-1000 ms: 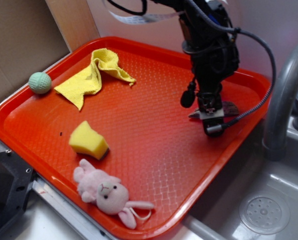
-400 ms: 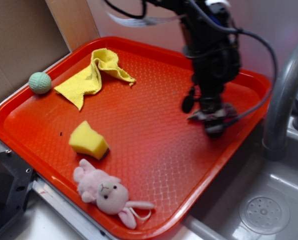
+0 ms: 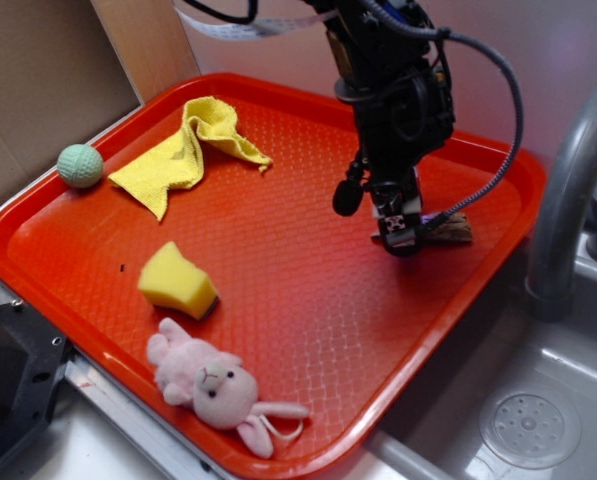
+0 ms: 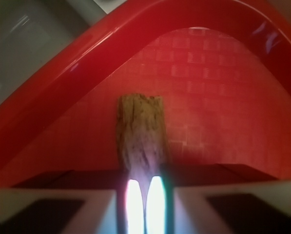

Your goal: Grab the wood chip.

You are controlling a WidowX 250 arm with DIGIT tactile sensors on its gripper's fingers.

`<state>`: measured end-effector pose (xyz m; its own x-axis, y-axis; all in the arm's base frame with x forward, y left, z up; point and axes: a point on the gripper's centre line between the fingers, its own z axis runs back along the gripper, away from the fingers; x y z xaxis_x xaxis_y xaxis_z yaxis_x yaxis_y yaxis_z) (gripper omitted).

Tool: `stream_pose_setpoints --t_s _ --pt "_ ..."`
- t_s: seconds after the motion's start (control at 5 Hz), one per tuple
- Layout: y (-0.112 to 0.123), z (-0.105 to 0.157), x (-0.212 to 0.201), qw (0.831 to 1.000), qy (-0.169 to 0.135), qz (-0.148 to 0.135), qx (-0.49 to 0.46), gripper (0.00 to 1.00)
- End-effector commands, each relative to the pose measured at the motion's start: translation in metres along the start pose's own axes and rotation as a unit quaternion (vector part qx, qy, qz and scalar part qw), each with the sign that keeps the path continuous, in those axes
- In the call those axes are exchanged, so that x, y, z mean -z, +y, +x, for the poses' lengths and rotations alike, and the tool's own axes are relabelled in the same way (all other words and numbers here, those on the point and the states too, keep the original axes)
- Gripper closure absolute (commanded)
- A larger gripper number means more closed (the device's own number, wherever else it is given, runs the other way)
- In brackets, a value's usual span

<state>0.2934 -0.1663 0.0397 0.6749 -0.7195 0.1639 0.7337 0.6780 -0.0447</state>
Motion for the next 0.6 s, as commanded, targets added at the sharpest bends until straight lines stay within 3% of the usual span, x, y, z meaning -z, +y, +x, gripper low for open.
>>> stream_pose_setpoints --t_s 0.0,0.2,0.4 --pt "-0.014 0.008 -0.029 0.999 -0.036 0.023 0.001 1.0" --pt "-0.013 0.007 -0.03 0.999 -0.04 0.021 0.006 0.0" --pt "-0.013 0.013 -0.02 0.999 -0.024 0.032 0.003 0.0"
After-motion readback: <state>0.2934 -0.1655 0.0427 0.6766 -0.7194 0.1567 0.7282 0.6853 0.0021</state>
